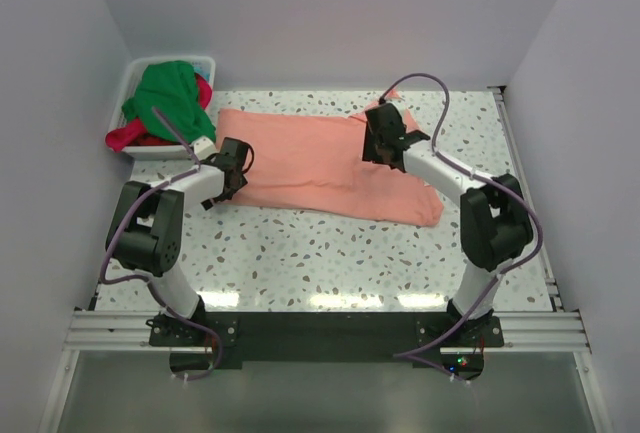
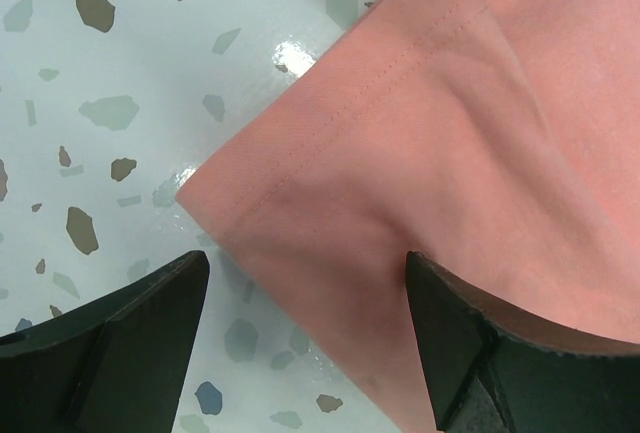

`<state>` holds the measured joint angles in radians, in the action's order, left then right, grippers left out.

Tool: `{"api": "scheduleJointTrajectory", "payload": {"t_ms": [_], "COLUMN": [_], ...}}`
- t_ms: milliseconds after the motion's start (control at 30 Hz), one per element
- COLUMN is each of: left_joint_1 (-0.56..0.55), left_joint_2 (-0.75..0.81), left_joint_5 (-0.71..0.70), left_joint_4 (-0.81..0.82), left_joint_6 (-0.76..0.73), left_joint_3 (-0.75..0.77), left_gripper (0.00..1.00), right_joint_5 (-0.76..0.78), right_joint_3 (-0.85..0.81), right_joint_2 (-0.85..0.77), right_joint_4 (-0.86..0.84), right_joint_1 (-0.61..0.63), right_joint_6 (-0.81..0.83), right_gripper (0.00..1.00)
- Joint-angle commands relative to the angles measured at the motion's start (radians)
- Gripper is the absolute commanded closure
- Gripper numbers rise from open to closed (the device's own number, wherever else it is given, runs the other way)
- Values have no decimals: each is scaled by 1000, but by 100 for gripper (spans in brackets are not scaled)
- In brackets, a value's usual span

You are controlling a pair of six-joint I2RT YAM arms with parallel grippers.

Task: Fold and stack the t-shirts
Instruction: Fold the tshirt

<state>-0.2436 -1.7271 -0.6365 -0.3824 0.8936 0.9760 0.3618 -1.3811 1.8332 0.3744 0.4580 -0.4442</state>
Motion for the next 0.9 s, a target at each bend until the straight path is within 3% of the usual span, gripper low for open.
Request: {"api": "scheduleJointTrajectory", "payload": {"t_ms": [0,267,667,867], "left_joint_1": [4,6,32,41], "left_joint_2": [49,107,-8,-38], "left_joint_5": [-25,1,44,41], "left_joint_4": [39,116,198,149], "left_joint_6": [-51,-97,-102,-73], "left_joint_3": [9,-8,9,12], "left_gripper": [16,16,16,16], "right_joint_5": [51,51,49,20], "right_joint_3": [99,208,277,338], "right_joint_2": [-78,-132,-164,-190], "right_joint_4": [46,49,73,77], "right_joint_1": [-8,-18,-24,-31], "right_joint_6": [-14,-39,-54,-57], "right_gripper": [46,46,47,47]}}
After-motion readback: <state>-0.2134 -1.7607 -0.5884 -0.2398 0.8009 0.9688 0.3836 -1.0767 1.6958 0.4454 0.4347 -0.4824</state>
